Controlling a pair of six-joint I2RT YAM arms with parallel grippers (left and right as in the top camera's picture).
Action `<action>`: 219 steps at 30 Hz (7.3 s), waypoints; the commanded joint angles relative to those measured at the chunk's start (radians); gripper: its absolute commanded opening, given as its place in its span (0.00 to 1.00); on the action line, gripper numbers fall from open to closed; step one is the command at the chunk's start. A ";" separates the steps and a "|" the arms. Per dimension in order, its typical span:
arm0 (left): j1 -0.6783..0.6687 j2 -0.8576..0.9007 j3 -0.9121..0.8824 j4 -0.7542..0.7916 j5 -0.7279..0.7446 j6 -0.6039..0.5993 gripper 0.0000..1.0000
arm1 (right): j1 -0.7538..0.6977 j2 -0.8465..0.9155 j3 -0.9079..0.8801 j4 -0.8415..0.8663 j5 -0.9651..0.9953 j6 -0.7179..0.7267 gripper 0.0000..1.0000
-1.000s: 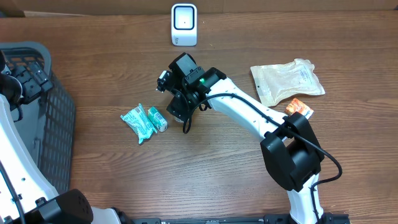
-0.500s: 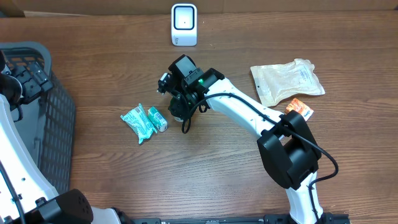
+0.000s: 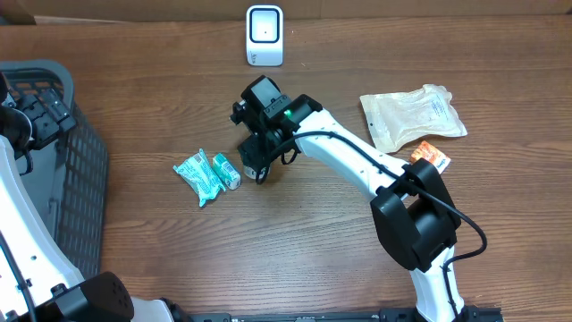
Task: Scan the item barcode
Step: 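Close the right gripper on the jar lid and lift it, then carry the jar up to the barcode scanner, then hold the jar in front of the scanner window, then carry the jar right and set it down near the bag, then move the right gripper left to the small teal wipes packet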
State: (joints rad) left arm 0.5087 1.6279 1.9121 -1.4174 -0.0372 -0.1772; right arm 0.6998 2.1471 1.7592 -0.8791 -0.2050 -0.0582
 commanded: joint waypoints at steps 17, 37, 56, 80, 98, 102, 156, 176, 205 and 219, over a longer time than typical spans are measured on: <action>0.002 0.004 0.007 0.001 0.002 -0.006 1.00 | -0.340 -0.061 0.118 0.036 -0.796 0.794 0.26; 0.002 0.004 0.007 0.001 0.002 -0.006 1.00 | -0.424 -0.061 0.118 0.076 -0.896 0.861 0.18; 0.002 0.004 0.007 0.001 0.002 -0.006 1.00 | -0.271 -0.061 0.144 -0.001 -0.058 0.367 0.19; 0.002 0.004 0.007 0.001 0.002 -0.006 0.99 | -0.149 0.002 0.256 0.746 0.500 -0.283 0.23; 0.002 0.004 0.007 0.001 0.002 -0.006 0.99 | -0.144 0.272 0.256 1.095 0.508 -0.975 0.23; 0.002 0.004 0.007 0.001 0.002 -0.006 1.00 | -0.145 0.298 0.256 1.163 0.511 -0.996 0.23; 0.002 0.004 0.007 0.001 0.002 -0.006 1.00 | -0.072 -0.141 0.256 -0.166 0.161 0.141 0.15; 0.002 0.004 0.007 0.001 0.002 -0.006 0.99 | -0.286 -0.137 0.076 -0.558 0.132 0.163 0.13; 0.002 0.004 0.007 0.001 0.002 -0.006 1.00 | -0.748 -0.137 -0.104 -0.383 0.185 0.164 0.17; 0.002 0.004 0.007 0.001 0.002 -0.006 1.00 | -0.786 -0.138 -0.101 -0.387 0.168 0.190 1.00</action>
State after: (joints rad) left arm 0.5087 1.6283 1.9121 -1.4174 -0.0376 -0.1772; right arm -0.0860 2.0228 1.6592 -1.2682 -0.0235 0.1238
